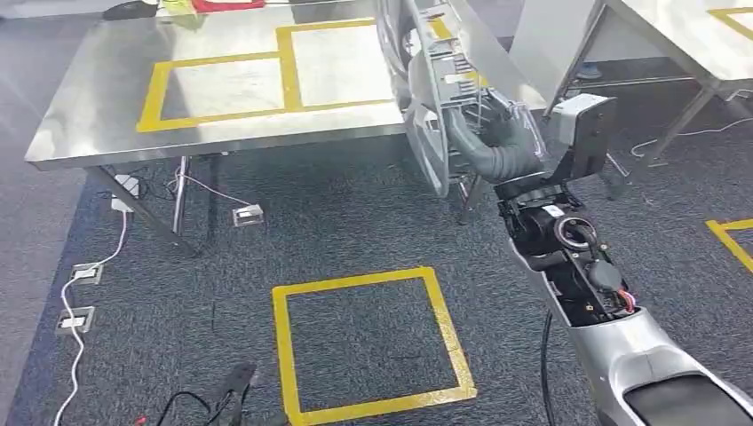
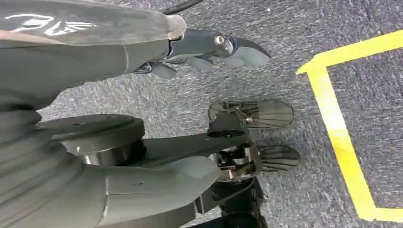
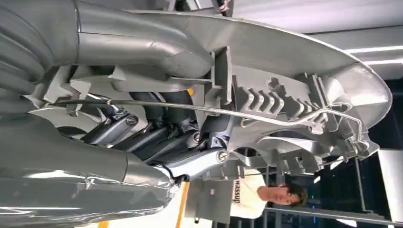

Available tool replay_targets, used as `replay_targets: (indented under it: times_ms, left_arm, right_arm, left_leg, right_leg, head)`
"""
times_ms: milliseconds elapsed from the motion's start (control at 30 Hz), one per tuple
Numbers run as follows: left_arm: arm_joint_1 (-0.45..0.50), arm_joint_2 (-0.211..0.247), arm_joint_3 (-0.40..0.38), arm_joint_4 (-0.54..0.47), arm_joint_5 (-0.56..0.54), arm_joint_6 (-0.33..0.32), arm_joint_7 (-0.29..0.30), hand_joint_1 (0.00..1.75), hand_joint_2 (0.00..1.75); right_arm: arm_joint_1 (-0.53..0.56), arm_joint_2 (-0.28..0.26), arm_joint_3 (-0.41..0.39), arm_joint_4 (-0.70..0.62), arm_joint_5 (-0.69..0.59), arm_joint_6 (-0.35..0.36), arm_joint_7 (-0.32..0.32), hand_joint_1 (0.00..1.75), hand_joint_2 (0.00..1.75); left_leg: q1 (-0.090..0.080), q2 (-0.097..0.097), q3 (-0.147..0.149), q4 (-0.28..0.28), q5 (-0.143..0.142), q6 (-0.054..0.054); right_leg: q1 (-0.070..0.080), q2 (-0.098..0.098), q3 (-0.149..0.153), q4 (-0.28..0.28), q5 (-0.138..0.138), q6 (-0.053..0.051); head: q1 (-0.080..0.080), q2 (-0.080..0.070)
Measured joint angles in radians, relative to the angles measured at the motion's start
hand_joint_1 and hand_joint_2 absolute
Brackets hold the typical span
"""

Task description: Take the parts from the cabinet and place them on the table.

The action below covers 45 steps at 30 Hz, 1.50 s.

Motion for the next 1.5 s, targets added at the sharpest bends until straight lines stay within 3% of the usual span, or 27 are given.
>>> replay_targets:
  times_ms: [467, 500, 533, 567, 600, 633, 700, 733, 767, 800, 867, 900, 933, 967, 1000, 1067, 1100, 1133, 1200, 1233, 1267, 1300, 1333, 1400, 1433, 1500]
  left_arm:
    - [0.0, 0.0, 0.0, 0.0, 0.0, -0.005, 0.001, 0.0, 1.75]
    - [-0.001, 0.001, 0.0, 0.0, 0.0, -0.008, 0.002, 0.0, 1.75]
    - [-0.001, 0.002, 0.0, 0.0, 0.0, -0.008, 0.006, 0.0, 1.75]
    - [-0.001, 0.001, 0.0, 0.0, 0.0, -0.008, 0.007, 0.0, 1.75]
    - [-0.002, 0.0, 0.0, 0.0, 0.0, -0.008, 0.008, 0.0, 1.75]
    - [-0.003, 0.0, 0.0, 0.0, 0.0, -0.008, 0.008, 0.0, 1.75]
    - [-0.004, -0.002, 0.0, 0.0, 0.0, -0.008, 0.01, 0.0, 1.75]
    - [-0.004, -0.002, 0.0, 0.0, 0.0, -0.009, 0.01, 0.0, 1.75]
    - [-0.003, -0.002, 0.0, 0.0, 0.0, -0.009, 0.011, 0.0, 1.75]
    - [-0.003, -0.002, 0.0, 0.0, 0.0, -0.009, 0.011, 0.0, 1.75]
    - [-0.003, -0.004, 0.0, 0.0, 0.0, -0.009, 0.011, 0.0, 1.75]
    - [-0.003, -0.003, 0.0, 0.0, 0.0, -0.009, 0.011, 0.0, 1.75]
    - [-0.006, 0.006, -0.001, 0.001, 0.0, -0.009, 0.011, 0.0, 1.75]
    - [-0.005, 0.001, -0.001, 0.001, 0.001, -0.009, 0.011, 0.0, 1.75]
    - [-0.003, -0.001, -0.002, 0.001, 0.0, -0.009, 0.011, 0.0, 1.75]
    - [-0.003, 0.0, -0.004, 0.001, 0.0, -0.009, 0.011, 0.0, 1.75]
    - [-0.005, 0.0, -0.005, 0.001, 0.0, -0.009, 0.011, 0.0, 1.75]
    - [-0.006, 0.0, -0.005, 0.001, 0.0, -0.009, 0.011, 0.0, 1.75]
    - [-0.006, 0.0, -0.006, 0.001, 0.0, -0.009, 0.011, 0.0, 1.75]
    - [-0.004, 0.0, -0.008, 0.001, 0.0, -0.009, 0.011, 0.0, 1.75]
    - [-0.003, 0.0, -0.01, 0.001, 0.0, -0.009, 0.011, 0.0, 1.75]
    - [-0.003, 0.0, -0.013, 0.001, 0.0, -0.009, 0.011, 0.0, 1.75]
    - [-0.003, 0.0, -0.014, 0.001, 0.0, -0.009, 0.011, 0.0, 1.75]
    - [-0.004, 0.002, -0.014, 0.001, 0.0, -0.009, 0.011, 0.0, 1.75]
    - [-0.004, 0.007, -0.014, 0.001, 0.0, -0.009, 0.011, 0.0, 1.75]
    - [-0.007, 0.003, -0.015, 0.001, 0.001, -0.009, 0.011, 0.0, 1.75]
  right_arm:
    - [0.0, 0.001, 0.001, 0.0, 0.0, 0.002, 0.0, 1.75, 1.75]
    - [0.0, 0.001, 0.001, 0.0, 0.0, 0.002, 0.001, 1.75, 1.75]
    - [0.0, 0.005, 0.0, 0.0, 0.001, 0.002, 0.002, 1.75, 1.75]
    - [0.002, 0.008, 0.0, -0.002, 0.002, 0.002, 0.003, 1.75, 1.75]
    - [0.001, 0.008, 0.0, -0.002, 0.002, 0.002, 0.005, 1.75, 1.75]
    - [-0.001, 0.008, 0.0, -0.002, 0.002, 0.002, 0.005, 1.75, 1.75]
    - [0.003, 0.008, 0.0, -0.001, 0.002, 0.003, 0.004, 1.75, 1.75]
    - [0.005, 0.008, 0.0, 0.0, 0.001, 0.003, 0.004, 1.75, 1.75]
    - [0.006, 0.008, 0.0, 0.0, 0.002, 0.003, 0.004, 1.75, 1.75]
    - [0.005, 0.008, 0.0, 0.0, 0.001, 0.003, 0.005, 1.75, 1.75]
    - [0.005, 0.008, 0.0, 0.0, 0.002, 0.003, 0.005, 1.75, 1.75]
    - [0.007, 0.008, 0.0, 0.0, 0.002, 0.003, 0.005, 1.75, 1.75]
    - [0.006, 0.008, 0.002, 0.002, 0.001, 0.004, 0.005, 1.75, 1.75]
    - [0.008, 0.009, 0.002, 0.001, 0.002, 0.004, 0.005, 1.75, 1.75]
    - [0.011, 0.009, 0.001, 0.001, 0.001, 0.004, 0.005, 1.75, 1.75]
    - [0.009, 0.01, 0.001, 0.001, 0.002, 0.002, 0.005, 1.75, 1.75]
    - [0.01, 0.01, 0.001, 0.0, 0.002, 0.002, 0.005, 1.75, 1.75]
    - [0.01, 0.01, 0.0, 0.0, 0.002, 0.002, 0.005, 1.75, 1.75]
    - [0.01, 0.01, 0.0, 0.0, 0.002, 0.002, 0.005, 1.75, 1.75]
    - [0.011, 0.01, 0.0, 0.0, 0.002, 0.002, 0.005, 1.75, 1.75]
    - [0.012, 0.01, 0.0, 0.001, 0.002, 0.002, 0.005, 1.75, 1.75]
    - [0.013, 0.01, 0.0, 0.002, 0.002, 0.002, 0.005, 1.75, 1.75]
    - [0.013, 0.01, 0.0, 0.002, 0.002, 0.002, 0.005, 1.75, 1.75]
    - [0.012, 0.012, 0.0, 0.002, 0.002, 0.002, 0.005, 1.75, 1.75]
    - [0.011, 0.013, 0.0, 0.002, 0.002, 0.002, 0.005, 1.75, 1.75]
    - [0.01, 0.013, 0.0, 0.002, 0.002, 0.003, 0.005, 1.75, 1.75]
  left_leg:
    - [-0.001, 0.0, 0.0, 0.002, 0.0, 0.0]
    - [-0.005, -0.001, -0.002, 0.005, -0.004, 0.006]
    - [-0.008, -0.001, 0.005, -0.009, 0.001, 0.019]
    - [0.01, 0.004, 0.028, -0.043, 0.014, 0.023]
    - [0.01, 0.005, 0.043, -0.063, 0.019, 0.022]
    - [0.012, 0.007, 0.047, -0.068, 0.021, 0.023]
    - [0.017, 0.008, 0.053, -0.067, 0.017, 0.02]
    - [0.021, 0.008, 0.053, -0.065, 0.014, 0.016]
    - [0.026, 0.007, 0.054, -0.061, 0.01, 0.01]
    - [0.033, 0.005, 0.055, -0.054, 0.004, 0.002]
    - [0.051, 0.001, 0.057, -0.026, -0.019, -0.02]
    - [0.056, 0.0, 0.054, -0.009, -0.033, -0.034]
    - [0.047, -0.002, 0.041, 0.009, -0.04, -0.045]
    - [0.046, -0.003, 0.034, 0.014, -0.036, -0.049]
    - [0.048, -0.002, 0.037, 0.012, -0.036, -0.053]
    - [0.05, -0.002, 0.039, 0.009, -0.039, -0.061]
    - [0.051, 0.004, 0.033, 0.029, -0.051, -0.06]
    - [0.05, 0.006, 0.002, 0.089, -0.079, -0.059]
    - [0.042, 0.006, -0.093, 0.262, -0.147, -0.06]
    - [0.04, 0.006, -0.14, 0.339, -0.168, -0.057]
    - [0.037, 0.006, -0.167, 0.369, -0.161, -0.051]
    - [0.033, 0.006, -0.166, 0.342, -0.127, -0.041]
    - [0.027, 0.006, -0.144, 0.278, -0.078, -0.03]
    - [0.012, 0.005, -0.067, 0.082, 0.031, 0.002]
    - [0.002, 0.004, -0.05, 0.055, 0.024, 0.015]
    - [-0.001, 0.005, -0.044, 0.03, 0.015, 0.007]
  right_leg:
    - [-0.005, -0.001, 0.001, 0.0, 0.001, 0.001]
    - [-0.012, -0.001, 0.005, -0.011, 0.004, 0.006]
    - [-0.008, 0.0, 0.011, -0.02, 0.008, 0.015]
    - [-0.002, -0.001, 0.013, -0.024, 0.006, 0.015]
    - [-0.003, -0.004, 0.009, -0.003, -0.006, 0.02]
    - [-0.004, -0.004, -0.019, 0.057, -0.041, 0.022]
    - [-0.013, -0.004, -0.103, 0.229, -0.112, 0.031]
    - [-0.019, -0.004, -0.137, 0.288, -0.126, 0.038]
    - [-0.025, -0.005, -0.145, 0.292, -0.111, 0.044]
    - [-0.032, -0.005, -0.129, 0.25, -0.076, 0.053]
    - [-0.048, -0.012, -0.043, 0.064, 0.03, 0.073]
    - [-0.052, -0.011, -0.021, 0.015, 0.023, 0.091]
    - [-0.047, 0.002, -0.022, 0.019, 0.012, 0.08]
    - [-0.046, 0.006, -0.027, 0.031, 0.006, 0.058]
    - [-0.044, 0.006, -0.031, 0.035, 0.003, 0.051]
    - [-0.045, 0.007, -0.03, 0.039, -0.002, 0.034]
    - [-0.045, 0.007, -0.025, 0.036, -0.004, 0.026]
    - [-0.044, 0.006, -0.024, 0.036, -0.006, 0.023]
    - [-0.039, 0.006, -0.024, 0.036, -0.009, 0.014]
    - [-0.035, 0.006, -0.023, 0.036, -0.012, 0.011]
    - [-0.03, 0.008, -0.02, 0.036, -0.014, 0.008]
    - [-0.026, 0.01, -0.015, 0.036, -0.017, 0.004]
    - [-0.022, 0.012, -0.009, 0.036, -0.02, 0.002]
    - [-0.015, 0.014, 0.006, 0.034, -0.028, 0.001]
    - [-0.013, 0.015, 0.006, 0.033, -0.031, 0.004]
    - [-0.013, 0.015, 0.001, 0.033, -0.033, 0.011]
  head:
    - [0.0, 0.0]
    - [0.001, 0.0]
    - [-0.004, 0.0]
    - [-0.007, 0.0]
    - [-0.002, 0.0]
    - [0.0, 0.0]
    - [0.002, 0.0]
    - [0.002, 0.0]
    - [0.003, 0.0]
    - [0.003, 0.0]
    - [0.004, 0.0]
    - [0.009, 0.0]
    - [0.023, 0.0]
    - [0.019, 0.0]
    - [0.003, 0.0]
    - [0.002, 0.0]
    - [-0.007, 0.0]
    - [-0.015, 0.0]
    - [-0.027, 0.0]
    - [-0.034, 0.0]
    - [-0.037, 0.0]
    - [-0.04, 0.0]
    - [-0.043, 0.0]
    - [-0.05, 0.0]
    - [-0.046, 0.0]
    - [-0.047, 0.0]
